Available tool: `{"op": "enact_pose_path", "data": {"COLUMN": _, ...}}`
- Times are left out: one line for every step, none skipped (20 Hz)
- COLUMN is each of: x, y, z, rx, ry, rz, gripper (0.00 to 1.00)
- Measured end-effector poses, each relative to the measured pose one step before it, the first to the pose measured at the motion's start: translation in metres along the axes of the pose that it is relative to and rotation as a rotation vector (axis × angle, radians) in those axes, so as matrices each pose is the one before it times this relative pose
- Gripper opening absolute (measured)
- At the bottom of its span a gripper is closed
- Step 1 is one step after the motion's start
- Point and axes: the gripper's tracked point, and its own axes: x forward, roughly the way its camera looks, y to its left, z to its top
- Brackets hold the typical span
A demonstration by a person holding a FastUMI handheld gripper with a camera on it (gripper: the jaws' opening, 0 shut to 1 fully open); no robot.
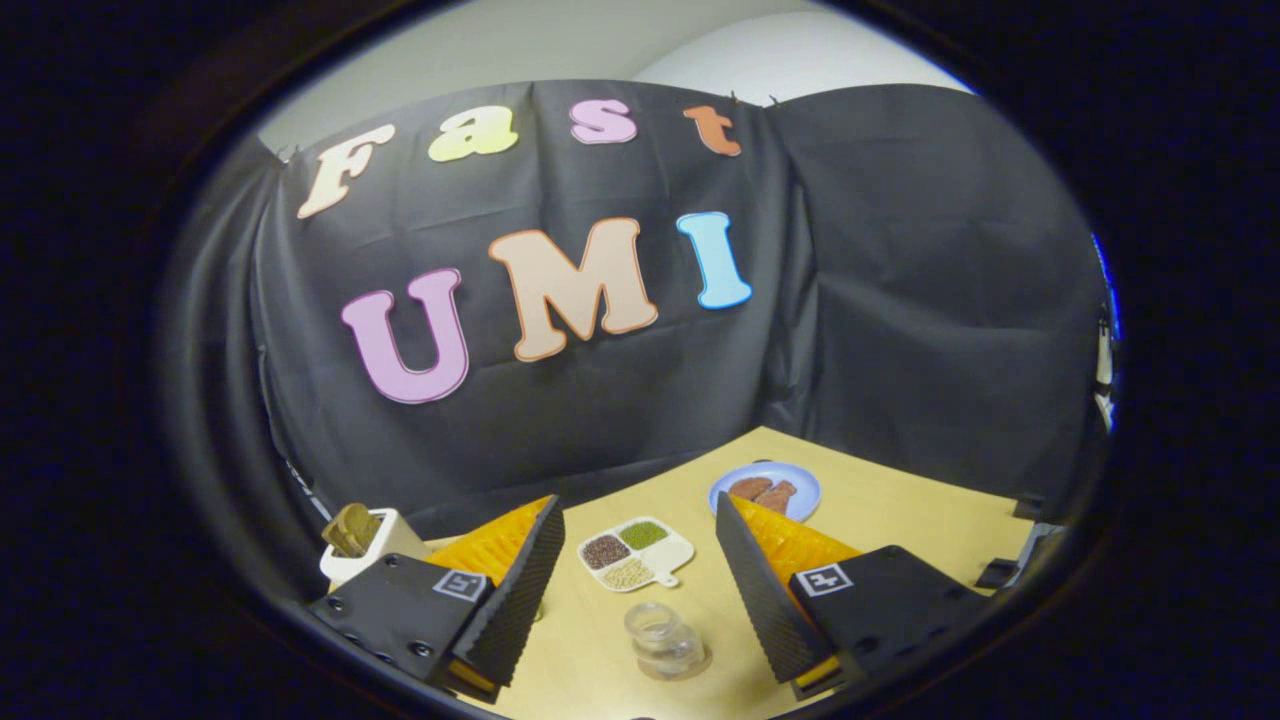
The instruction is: Take the bottle from table, then pour the juice into the cup, finally place the bottle on the coaster
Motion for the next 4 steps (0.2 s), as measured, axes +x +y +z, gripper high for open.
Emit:
{"op": "enact_pose_path", "data": {"x": -0.00148, "y": -0.00067, "z": 0.00789, "rx": 0.00296, "ry": -0.00972, "rz": -0.00082, "gripper": 0.95}}
{"op": "enact_pose_path", "data": {"x": -0.00036, "y": -0.00345, "z": 0.00539, "rx": 0.00232, "ry": -0.00656, "rz": -0.00565, "gripper": 0.95}}
{"op": "enact_pose_path", "data": {"x": -0.00173, "y": -0.00085, "z": 0.00649, "rx": 0.00432, "ry": -0.00865, "rz": -0.00379, "gripper": 0.95}}
{"op": "enact_pose_path", "data": {"x": -0.00062, "y": -0.00173, "z": 0.00564, "rx": 0.00571, "ry": -0.00741, "rz": -0.00460, "gripper": 0.95}}
